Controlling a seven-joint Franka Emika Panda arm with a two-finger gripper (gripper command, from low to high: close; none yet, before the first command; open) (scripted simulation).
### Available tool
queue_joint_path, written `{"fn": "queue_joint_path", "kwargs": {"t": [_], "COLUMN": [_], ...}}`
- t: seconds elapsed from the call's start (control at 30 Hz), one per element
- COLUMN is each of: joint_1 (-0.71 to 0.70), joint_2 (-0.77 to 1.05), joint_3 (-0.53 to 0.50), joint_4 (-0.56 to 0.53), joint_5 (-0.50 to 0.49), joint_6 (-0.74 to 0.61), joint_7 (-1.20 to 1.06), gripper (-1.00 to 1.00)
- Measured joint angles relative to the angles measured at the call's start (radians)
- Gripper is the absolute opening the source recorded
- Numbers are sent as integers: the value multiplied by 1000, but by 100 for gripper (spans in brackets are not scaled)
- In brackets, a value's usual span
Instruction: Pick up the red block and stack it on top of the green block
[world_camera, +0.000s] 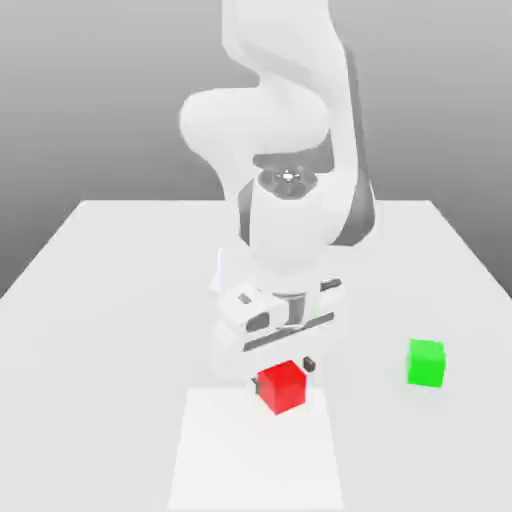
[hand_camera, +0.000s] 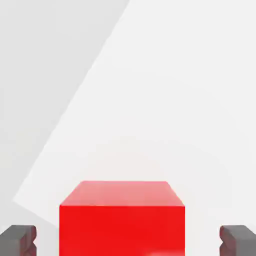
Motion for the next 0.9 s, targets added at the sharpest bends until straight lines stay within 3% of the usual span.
{"fn": "queue_joint_path", "kwargs": {"t": [0.03, 0.27, 0.77, 0.9], "joint_1": [-2, -5, -11, 73], "joint_2": [12, 9, -286, -306], "joint_3": [3, 5, -16, 39], "joint_4": [0, 1, -41, -18], "joint_5": [2, -2, -107, -99], "joint_6": [10, 7, -247, -290], "joint_7": [-1, 3, 75, -46], "gripper": [-100, -100, -100, -100]}}
